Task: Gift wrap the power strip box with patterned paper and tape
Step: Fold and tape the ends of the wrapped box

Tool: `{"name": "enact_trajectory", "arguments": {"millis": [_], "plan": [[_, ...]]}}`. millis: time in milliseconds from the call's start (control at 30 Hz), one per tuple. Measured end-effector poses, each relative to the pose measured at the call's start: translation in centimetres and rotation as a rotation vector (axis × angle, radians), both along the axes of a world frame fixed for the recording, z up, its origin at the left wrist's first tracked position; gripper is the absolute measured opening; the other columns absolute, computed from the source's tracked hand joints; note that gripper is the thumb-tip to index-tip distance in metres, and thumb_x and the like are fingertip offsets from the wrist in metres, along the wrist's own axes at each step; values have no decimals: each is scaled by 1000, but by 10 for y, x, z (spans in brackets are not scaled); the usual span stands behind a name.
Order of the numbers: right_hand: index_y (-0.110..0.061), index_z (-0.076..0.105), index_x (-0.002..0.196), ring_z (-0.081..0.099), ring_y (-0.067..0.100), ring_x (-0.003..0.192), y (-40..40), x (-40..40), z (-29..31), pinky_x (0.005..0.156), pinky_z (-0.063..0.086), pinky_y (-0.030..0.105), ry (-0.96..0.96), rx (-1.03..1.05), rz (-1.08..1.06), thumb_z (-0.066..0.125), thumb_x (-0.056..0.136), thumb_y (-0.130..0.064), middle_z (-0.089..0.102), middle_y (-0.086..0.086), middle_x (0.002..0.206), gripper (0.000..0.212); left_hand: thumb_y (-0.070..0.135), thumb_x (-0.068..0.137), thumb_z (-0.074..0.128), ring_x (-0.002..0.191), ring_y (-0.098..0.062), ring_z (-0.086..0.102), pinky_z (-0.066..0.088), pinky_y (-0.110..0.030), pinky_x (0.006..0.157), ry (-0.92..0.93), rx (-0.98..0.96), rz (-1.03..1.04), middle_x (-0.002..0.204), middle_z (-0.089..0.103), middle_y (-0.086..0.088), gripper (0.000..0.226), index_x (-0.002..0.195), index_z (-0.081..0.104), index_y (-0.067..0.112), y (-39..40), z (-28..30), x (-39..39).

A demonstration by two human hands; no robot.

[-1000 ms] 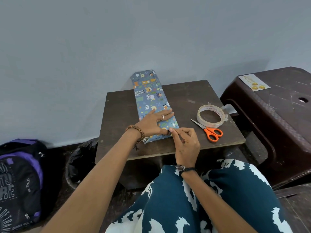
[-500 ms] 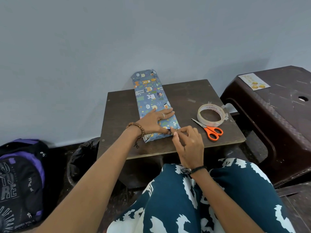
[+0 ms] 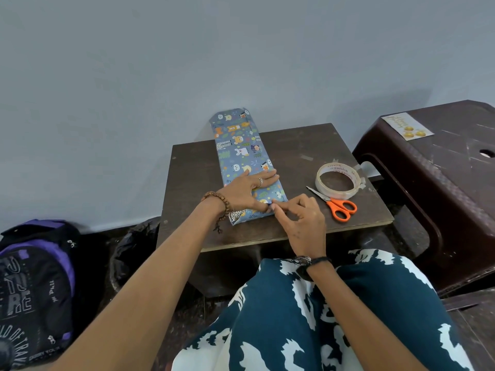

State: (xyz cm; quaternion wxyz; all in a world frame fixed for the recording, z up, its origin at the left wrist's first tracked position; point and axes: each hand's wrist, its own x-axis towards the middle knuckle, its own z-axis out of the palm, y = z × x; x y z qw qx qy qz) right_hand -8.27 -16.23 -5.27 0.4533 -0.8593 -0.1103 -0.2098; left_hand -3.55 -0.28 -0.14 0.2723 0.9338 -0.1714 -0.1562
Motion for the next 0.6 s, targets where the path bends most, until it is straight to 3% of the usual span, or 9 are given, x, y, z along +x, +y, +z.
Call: {"name": "enact_trajectory", "arguments": {"millis": [167, 600], "plan": [[-16, 74, 87, 51, 17, 70, -1, 1, 1, 58, 46, 38, -43, -107, -8, 76, 75, -18, 60, 1, 75, 13, 17, 83, 67, 139, -2, 7, -15, -27, 110, 12, 31, -30, 155, 11, 4, 77, 145, 22, 18, 0, 2, 0], [-24, 73, 95, 52, 22, 59, 2, -1, -4, 52, 40, 30, -293, -452, -129, 78, 73, -25, 57, 1, 69, 23, 18, 81, 68, 142, -8, 8, -14, -31, 112, -19, 54, -50, 155, 11, 4, 79, 145, 22, 18, 0, -1, 1]]}}
